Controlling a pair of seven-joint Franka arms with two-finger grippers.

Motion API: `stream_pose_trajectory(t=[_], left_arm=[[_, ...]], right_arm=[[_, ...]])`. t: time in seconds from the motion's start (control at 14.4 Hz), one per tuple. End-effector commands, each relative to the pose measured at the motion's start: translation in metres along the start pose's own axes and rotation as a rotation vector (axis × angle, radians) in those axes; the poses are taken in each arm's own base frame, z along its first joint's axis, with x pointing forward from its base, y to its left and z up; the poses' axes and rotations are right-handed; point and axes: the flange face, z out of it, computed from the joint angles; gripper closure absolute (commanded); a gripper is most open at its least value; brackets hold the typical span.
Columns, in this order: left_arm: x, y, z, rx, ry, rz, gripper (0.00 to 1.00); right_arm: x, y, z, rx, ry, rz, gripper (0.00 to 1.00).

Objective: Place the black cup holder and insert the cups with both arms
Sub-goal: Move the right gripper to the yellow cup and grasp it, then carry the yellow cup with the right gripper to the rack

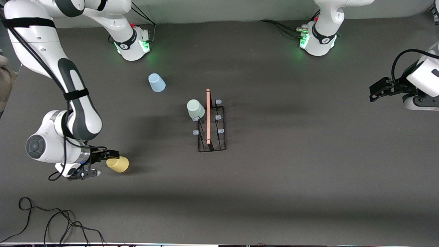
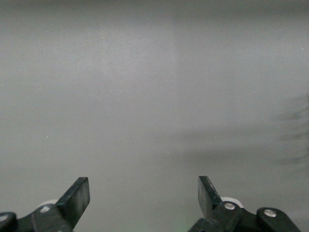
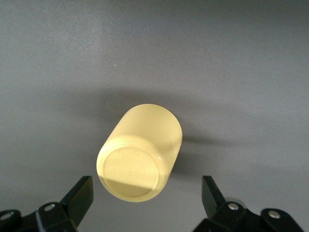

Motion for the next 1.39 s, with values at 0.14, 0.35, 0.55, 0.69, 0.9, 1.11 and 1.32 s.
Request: stream_pose_trajectory(t=[0.14, 0.35, 0.55, 0.69, 0.9, 1.11, 1.32], left_arm=[[0.000, 0.000, -0.006, 0.015, -0.007, 0.015, 0.00], [0.001, 0.001, -0.006, 0.015, -0.006, 0.017, 0.00], [0.001, -0.001, -0.006, 0.015, -0.006, 0.014, 0.00], [0.001, -0.001, -0.006, 0.015, -0.006, 0.014, 0.00], [0.001, -0.001, -0.005, 0.015, -0.007, 0.012, 0.00], [0.001, -0.003, -0.004, 0.015, -0.009, 0.009, 0.00], [0.001, -0.002, -0.003, 0.015, -0.012, 0.011, 0.00]], right_arm=[[0.009, -0.001, 0.023, 0.040, 0.032, -0.011, 0.10], [0.011, -0.004, 0.029, 0.039, 0.029, -0.018, 0.38], [0.014, -0.019, 0.000, 0.033, 0.058, -0.033, 0.53], [0.014, -0.056, -0.026, 0.039, 0.063, -0.067, 0.53], [0.012, -0.132, -0.057, 0.055, 0.086, -0.017, 0.53], [0.002, -0.215, -0.082, 0.097, 0.095, 0.071, 0.53], [-0.018, -0.294, -0.092, 0.157, 0.076, 0.183, 0.53]])
